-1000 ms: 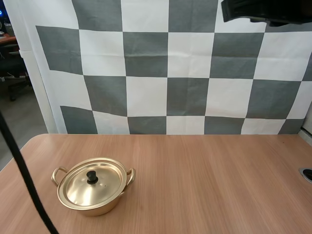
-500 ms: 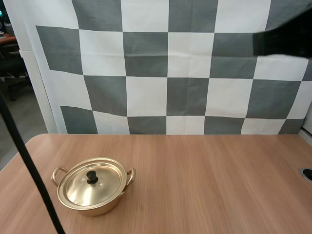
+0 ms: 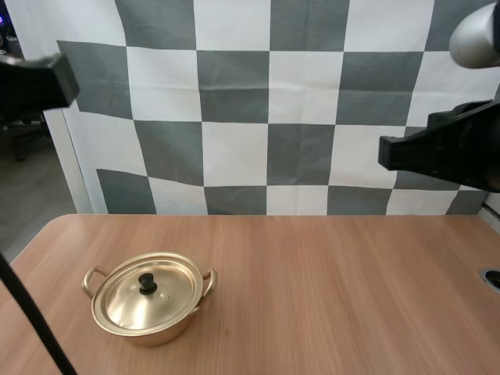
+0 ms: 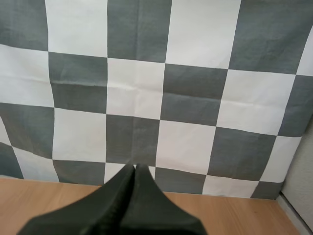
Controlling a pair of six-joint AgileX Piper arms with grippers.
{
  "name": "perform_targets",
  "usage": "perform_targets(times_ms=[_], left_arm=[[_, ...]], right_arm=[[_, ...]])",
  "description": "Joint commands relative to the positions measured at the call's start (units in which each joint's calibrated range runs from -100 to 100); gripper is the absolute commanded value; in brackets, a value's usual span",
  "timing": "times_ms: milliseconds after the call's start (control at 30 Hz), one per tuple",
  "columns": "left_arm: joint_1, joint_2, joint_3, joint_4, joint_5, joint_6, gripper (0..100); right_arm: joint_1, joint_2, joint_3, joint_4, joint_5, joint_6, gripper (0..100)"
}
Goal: Open the pot, put the car inside, and close it
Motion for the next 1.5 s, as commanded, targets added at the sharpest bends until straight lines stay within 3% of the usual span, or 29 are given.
perform_targets(times_ms=[0,267,433,800,1133,1467], left_arm=[[0.01,-4.61,43.49,-0.03,-34.14,0.01,0],[0.08,-6.68,55.8,0.0,-38.74,0.01,0],[0.08,-6.68,58.69,0.0,-40.32,0.01,0],[0.08,-6.68,58.69,-2.63,-24.9,0.01,0],[0.08,-6.68,58.69,-2.67,-25.73,0.01,0],[0.08,-6.68,58.69,-2.67,-26.51,0.01,0]], right_arm=[[0.01,-0.02,4.14,0.03,-2.68,3.52,0],[0.01,-1.4,14.56,1.08,-7.42,3.83,0],[0.01,-6.81,24.08,-0.09,-25.29,3.83,0],[-0.65,-12.47,42.84,-0.09,-59.65,3.83,0],[-3.26,-12.51,48.45,1.57,-65.56,3.83,0],[-3.33,-18.33,54.58,1.71,-68.78,3.83,0]])
